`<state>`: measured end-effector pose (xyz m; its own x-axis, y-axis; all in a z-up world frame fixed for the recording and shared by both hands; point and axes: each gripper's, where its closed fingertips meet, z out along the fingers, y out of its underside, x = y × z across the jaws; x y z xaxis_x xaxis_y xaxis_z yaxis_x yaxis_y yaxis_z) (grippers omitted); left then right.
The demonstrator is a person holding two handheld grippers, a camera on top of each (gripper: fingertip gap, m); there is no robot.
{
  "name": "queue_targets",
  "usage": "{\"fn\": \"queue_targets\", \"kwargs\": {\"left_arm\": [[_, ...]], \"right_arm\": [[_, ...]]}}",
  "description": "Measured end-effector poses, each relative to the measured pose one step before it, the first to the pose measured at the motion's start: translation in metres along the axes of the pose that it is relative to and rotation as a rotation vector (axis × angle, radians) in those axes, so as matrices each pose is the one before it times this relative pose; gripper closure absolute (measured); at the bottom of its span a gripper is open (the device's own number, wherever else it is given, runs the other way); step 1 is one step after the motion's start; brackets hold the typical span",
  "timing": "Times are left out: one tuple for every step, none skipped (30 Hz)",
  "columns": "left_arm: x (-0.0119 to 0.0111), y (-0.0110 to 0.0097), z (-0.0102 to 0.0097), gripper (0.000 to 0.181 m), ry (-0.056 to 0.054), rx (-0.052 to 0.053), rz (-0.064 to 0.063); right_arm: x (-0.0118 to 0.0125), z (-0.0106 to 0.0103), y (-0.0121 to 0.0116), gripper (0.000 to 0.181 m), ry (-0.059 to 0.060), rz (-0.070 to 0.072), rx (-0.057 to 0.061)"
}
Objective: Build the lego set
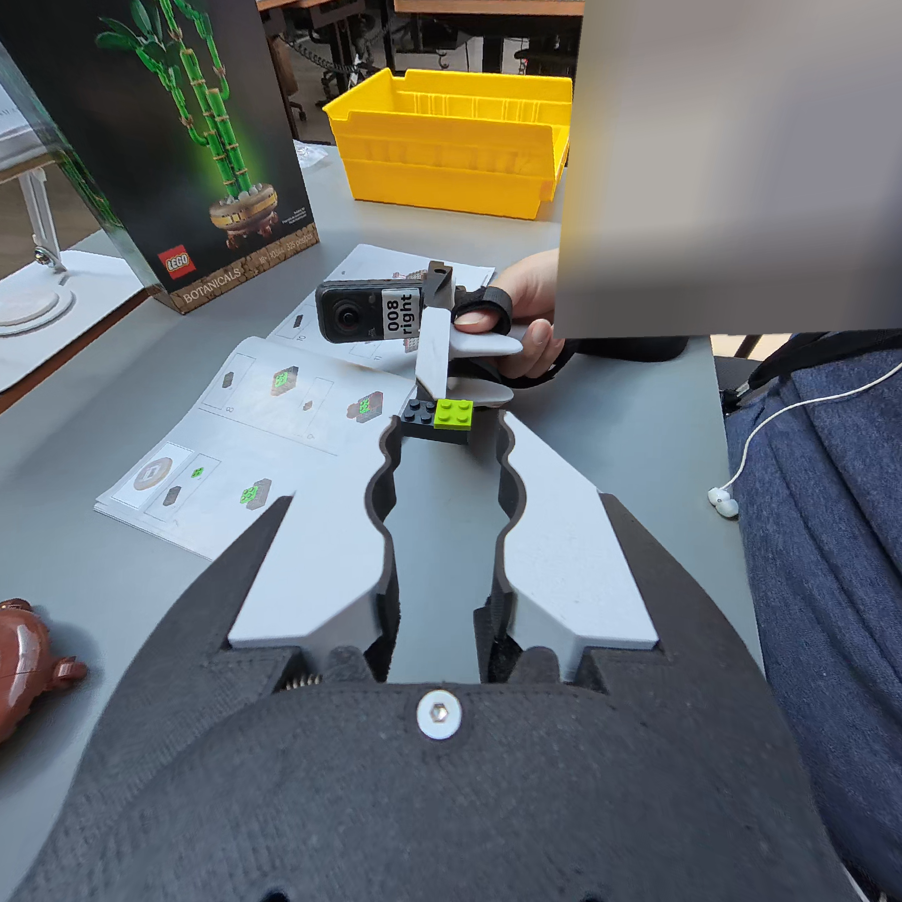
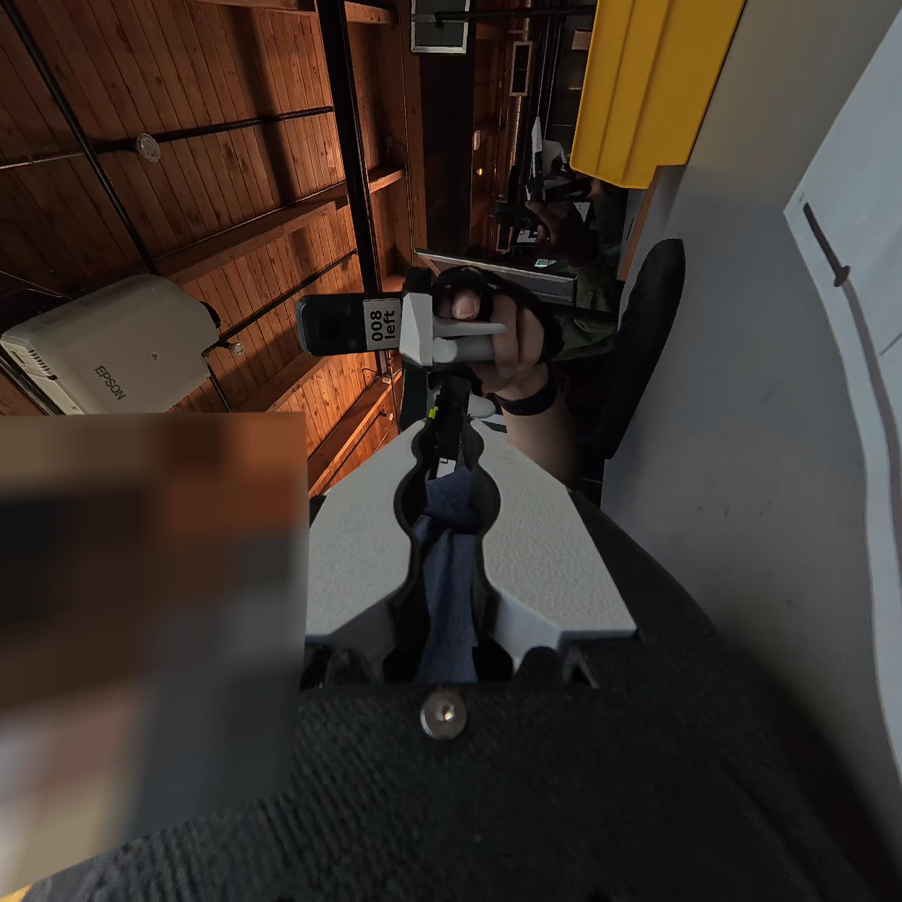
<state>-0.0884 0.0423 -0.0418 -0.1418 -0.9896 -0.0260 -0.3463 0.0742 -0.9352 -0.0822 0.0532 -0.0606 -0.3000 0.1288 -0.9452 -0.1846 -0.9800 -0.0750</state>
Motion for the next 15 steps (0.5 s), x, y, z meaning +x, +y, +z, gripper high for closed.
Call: {"fn": "queue_targets", "kwargs": {"left_arm": [[0.00101,0.00046,0.00096,0.144,-0.0128,0.0002,0.0122],[0.00078,0.00101,0.00150,0.145,-0.0100,-0.0059,0.0135],[0.00139,0.00111,0.00166,0.145,-0.0017,-0.0085,0.0121],[0.00088,0.00076,0.00166,0.145,0.0003,-0.0088,0.0071],[0.00029,0.00007,0.00133,0.147,0.0005,-0.0060,0.0061],[0.00064,-0.00071,0.00084,0.149,0.0055,-0.0018,0.0058],[0.00094,-0.00095,0.00048,0.152,0.0083,-0.0001,0.0036],[0.00124,-0.00074,0.00028,0.155,0.0104,-0.0023,0.0032],[0.00066,-0.00008,0.00036,0.156,0.0063,-0.0057,0.0043],[0.00010,0.00046,0.00050,0.156,0.0012,-0.0074,0.0050],[-0.00025,0.00070,0.00054,0.157,-0.0016,-0.0079,0.0048],[-0.00028,0.00040,0.00063,0.156,-0.0033,-0.0057,0.0048],[0.00005,0.00045,0.00047,0.155,-0.0021,-0.0048,0.0048],[0.00064,0.00039,0.00051,0.156,0.0023,-0.0034,0.0042],[0.00006,0.00012,0.00041,0.156,-0.0004,-0.0010,0.0020]], "right_arm": [[0.00020,0.00031,0.00071,0.172,0.0001,0.0030,-0.0041],[0.00031,0.00041,0.00088,0.168,0.0012,0.0012,-0.0046],[0.00000,0.00051,0.00093,0.172,-0.0002,0.0007,-0.0057],[-0.00019,0.00054,0.00074,0.172,-0.0014,0.0004,-0.0037],[-0.00025,0.00040,0.00072,0.172,-0.0002,0.0001,-0.0039],[-0.00007,0.00030,0.00059,0.172,0.0001,-0.0008,-0.0038],[-0.00010,0.00001,0.00022,0.172,0.0009,-0.0009,-0.0011],[-0.00002,-0.00009,-0.00003,0.172,0.0000,-0.0001,0.0001],[-0.00036,-0.00019,-0.00025,0.172,-0.0014,-0.0001,0.0007],[-0.00011,-0.00033,-0.00022,0.172,-0.0002,-0.0003,0.0004],[0.00018,-0.00024,-0.00015,0.172,0.0022,-0.0008,0.0000],[0.00003,-0.00024,-0.00014,0.172,0.0004,-0.0010,0.0006],[-0.00028,-0.00007,-0.00019,0.172,-0.0020,0.0011,0.0006],[0.00008,-0.00008,0.00010,0.172,0.0003,0.0008,-0.0006],[0.00028,0.00011,0.00019,0.172,0.0014,-0.0005,-0.0011]]}}
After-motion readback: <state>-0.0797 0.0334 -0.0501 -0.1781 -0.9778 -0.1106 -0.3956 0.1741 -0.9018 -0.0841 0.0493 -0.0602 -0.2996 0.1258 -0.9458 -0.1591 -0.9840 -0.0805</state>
